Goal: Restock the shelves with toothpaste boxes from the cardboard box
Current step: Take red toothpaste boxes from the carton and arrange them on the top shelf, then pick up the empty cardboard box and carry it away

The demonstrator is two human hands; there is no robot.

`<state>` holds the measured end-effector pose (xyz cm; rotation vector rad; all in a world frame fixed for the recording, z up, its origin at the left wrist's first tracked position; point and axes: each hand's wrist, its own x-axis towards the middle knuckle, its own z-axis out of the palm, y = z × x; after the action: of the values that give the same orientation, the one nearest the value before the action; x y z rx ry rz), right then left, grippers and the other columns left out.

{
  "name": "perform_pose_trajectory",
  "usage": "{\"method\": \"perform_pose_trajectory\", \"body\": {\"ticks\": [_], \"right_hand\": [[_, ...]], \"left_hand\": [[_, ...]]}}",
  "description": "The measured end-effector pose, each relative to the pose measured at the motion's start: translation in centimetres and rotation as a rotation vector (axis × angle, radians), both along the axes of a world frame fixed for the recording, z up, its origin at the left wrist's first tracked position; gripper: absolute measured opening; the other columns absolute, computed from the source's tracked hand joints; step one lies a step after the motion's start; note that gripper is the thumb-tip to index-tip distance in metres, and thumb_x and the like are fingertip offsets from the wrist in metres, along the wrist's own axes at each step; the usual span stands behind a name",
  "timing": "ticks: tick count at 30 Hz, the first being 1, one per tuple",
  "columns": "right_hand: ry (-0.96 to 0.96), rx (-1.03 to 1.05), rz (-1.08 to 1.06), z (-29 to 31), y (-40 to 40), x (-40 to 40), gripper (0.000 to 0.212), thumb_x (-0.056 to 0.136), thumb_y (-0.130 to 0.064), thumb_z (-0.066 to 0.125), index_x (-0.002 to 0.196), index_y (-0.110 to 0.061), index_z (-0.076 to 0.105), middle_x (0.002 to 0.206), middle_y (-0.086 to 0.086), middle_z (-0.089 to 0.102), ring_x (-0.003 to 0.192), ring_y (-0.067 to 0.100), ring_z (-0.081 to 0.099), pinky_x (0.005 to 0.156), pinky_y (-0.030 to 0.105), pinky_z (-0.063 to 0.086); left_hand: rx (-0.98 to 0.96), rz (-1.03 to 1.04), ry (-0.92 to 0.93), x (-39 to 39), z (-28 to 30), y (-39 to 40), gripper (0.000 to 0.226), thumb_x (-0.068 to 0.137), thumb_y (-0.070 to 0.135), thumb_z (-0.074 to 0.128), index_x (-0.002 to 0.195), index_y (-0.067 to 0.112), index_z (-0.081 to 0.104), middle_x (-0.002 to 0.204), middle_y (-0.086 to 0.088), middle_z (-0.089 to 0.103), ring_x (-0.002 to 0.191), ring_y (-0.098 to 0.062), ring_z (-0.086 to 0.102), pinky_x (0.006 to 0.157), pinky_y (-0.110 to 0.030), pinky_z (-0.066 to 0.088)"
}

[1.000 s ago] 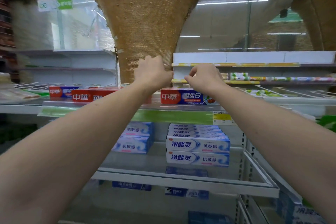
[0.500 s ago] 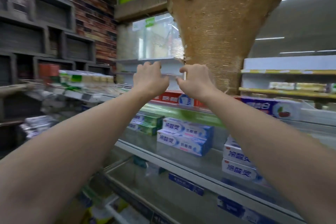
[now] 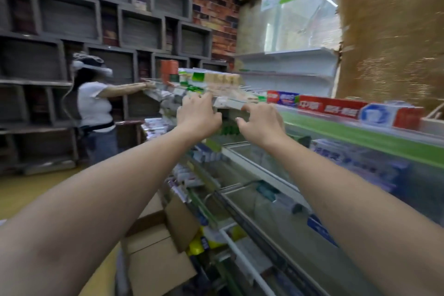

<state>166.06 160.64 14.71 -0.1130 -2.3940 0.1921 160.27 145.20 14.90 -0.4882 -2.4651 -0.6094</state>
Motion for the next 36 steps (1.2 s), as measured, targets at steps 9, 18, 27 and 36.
{"method": "perform_pose_trajectory", "body": {"ticks": [9, 18, 27, 36], "right_hand": [[-0.177, -0.045, 0.047, -9.1, -7.9, -10.3, 0.037, 0.091, -0.041, 0.054, 0.120, -0.022, 0.065, 0.115, 0.009, 0.065, 0.113, 0.031, 0.056, 0.084, 0.035, 0.049], [-0.414, -0.138, 0.028, -20.6, -13.3, -19.6, 0.041, 0.092, -0.045, 0.054, 0.122, -0.019, 0.063, 0.115, 0.009, 0.066, 0.111, 0.030, 0.058, 0.084, 0.040, 0.054], [-0.741, -0.224, 0.050, -30.6, -16.1, -28.2, 0.055, 0.088, -0.047, 0.060, 0.135, -0.017, 0.055, 0.121, 0.011, 0.064, 0.115, 0.031, 0.058, 0.089, 0.039, 0.053], [-0.997, -0.241, 0.068, -40.8, -16.4, -40.1, 0.045, 0.087, -0.039, 0.059, 0.124, -0.014, 0.058, 0.122, 0.014, 0.062, 0.116, 0.035, 0.057, 0.091, 0.036, 0.050]], "left_hand": [[-0.032, 0.101, -0.171, -9.0, -9.2, -9.0, 0.044, 0.093, 0.044, 0.055, 0.129, 0.018, 0.053, 0.131, -0.014, 0.053, 0.125, -0.038, 0.043, 0.093, -0.047, 0.046], [-0.043, 0.190, -0.453, -18.2, -20.4, -16.5, 0.052, 0.094, 0.047, 0.058, 0.136, 0.018, 0.049, 0.134, -0.012, 0.051, 0.127, -0.037, 0.043, 0.099, -0.049, 0.046], [0.005, 0.324, -0.721, -25.9, -30.5, -21.2, 0.056, 0.088, 0.042, 0.063, 0.137, 0.017, 0.049, 0.137, -0.013, 0.051, 0.129, -0.036, 0.043, 0.098, -0.045, 0.048], [0.071, 0.473, -0.934, -34.5, -41.3, -22.8, 0.055, 0.091, 0.042, 0.061, 0.138, 0.015, 0.048, 0.134, -0.014, 0.051, 0.125, -0.035, 0.048, 0.098, -0.044, 0.048]]}}
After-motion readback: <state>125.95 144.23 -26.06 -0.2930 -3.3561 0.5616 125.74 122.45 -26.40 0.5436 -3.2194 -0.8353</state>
